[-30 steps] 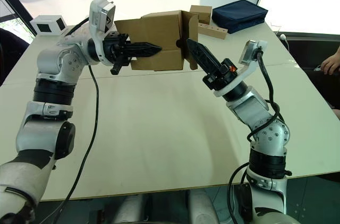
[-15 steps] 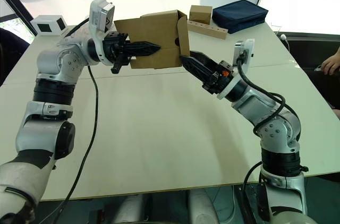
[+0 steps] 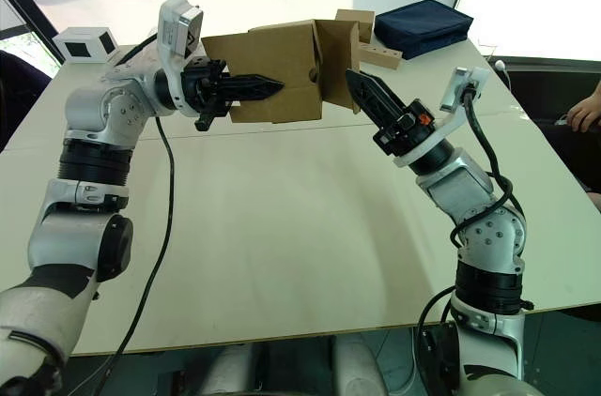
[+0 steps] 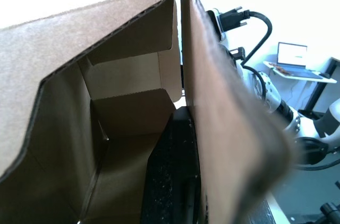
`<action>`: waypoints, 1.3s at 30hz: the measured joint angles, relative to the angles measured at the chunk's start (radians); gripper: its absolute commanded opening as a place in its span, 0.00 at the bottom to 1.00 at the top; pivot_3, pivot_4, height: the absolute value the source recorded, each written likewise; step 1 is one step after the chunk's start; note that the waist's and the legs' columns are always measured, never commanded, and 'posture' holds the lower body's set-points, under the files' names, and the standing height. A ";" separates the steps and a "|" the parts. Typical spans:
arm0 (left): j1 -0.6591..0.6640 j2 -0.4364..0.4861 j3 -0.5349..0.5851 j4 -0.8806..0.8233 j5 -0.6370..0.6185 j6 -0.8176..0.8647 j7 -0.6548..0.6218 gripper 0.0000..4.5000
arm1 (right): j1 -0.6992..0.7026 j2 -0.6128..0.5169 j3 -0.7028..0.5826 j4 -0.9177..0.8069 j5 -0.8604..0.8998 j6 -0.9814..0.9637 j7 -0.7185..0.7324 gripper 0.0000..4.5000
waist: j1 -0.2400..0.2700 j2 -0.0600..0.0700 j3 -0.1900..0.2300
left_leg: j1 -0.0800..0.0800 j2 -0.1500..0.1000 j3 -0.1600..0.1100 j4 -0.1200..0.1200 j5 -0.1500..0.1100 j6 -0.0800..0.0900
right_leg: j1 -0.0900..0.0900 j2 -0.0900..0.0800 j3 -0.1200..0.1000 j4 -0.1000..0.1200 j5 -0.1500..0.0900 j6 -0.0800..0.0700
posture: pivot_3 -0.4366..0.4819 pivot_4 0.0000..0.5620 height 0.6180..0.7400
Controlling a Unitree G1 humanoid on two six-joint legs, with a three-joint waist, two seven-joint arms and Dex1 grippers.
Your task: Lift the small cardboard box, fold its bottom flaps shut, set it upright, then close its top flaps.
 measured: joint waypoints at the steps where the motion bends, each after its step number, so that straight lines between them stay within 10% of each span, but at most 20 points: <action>1: 0.000 0.000 0.000 -0.002 0.000 0.002 0.000 0.00 | -0.001 0.008 -0.001 0.005 0.019 0.001 -0.005 0.53 | 0.000 0.000 0.000 | 0.000 0.000 0.000 0.000 0.000 0.000 | 0.000 0.000 0.000 0.000 0.000 0.000 | 0.48 0.27 1.00; 39: 0.006 0.001 0.013 -0.038 -0.021 0.020 0.019 0.00 | -0.028 0.162 0.058 0.013 0.080 -0.027 -0.137 0.53 | 0.000 0.000 0.000 | 0.000 0.000 0.000 0.000 0.000 0.000 | 0.000 0.000 0.000 0.000 0.000 0.000 | 0.48 0.27 1.00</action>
